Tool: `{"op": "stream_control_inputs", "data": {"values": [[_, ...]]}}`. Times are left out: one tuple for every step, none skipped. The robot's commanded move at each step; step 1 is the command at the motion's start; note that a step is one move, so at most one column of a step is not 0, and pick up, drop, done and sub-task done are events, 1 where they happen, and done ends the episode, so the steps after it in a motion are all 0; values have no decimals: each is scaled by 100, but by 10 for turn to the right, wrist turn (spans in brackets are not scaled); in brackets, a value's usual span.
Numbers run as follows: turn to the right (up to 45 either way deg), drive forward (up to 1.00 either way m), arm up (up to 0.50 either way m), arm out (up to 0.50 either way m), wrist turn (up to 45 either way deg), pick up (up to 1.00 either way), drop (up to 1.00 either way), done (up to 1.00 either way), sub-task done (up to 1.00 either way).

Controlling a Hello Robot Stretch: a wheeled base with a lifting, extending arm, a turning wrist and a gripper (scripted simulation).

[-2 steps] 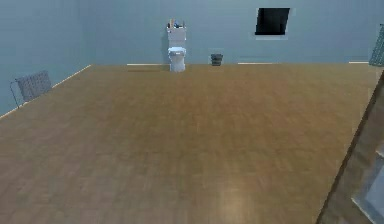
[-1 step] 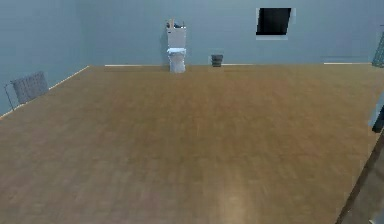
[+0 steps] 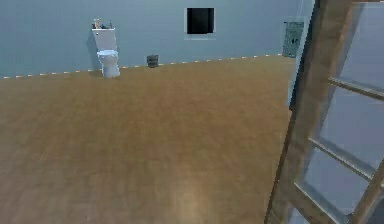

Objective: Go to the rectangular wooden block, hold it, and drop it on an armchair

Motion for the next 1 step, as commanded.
{"op": "stream_control_inputs", "data": {"values": [[0, 100, 0, 0, 0, 0, 0, 0, 0]]}}
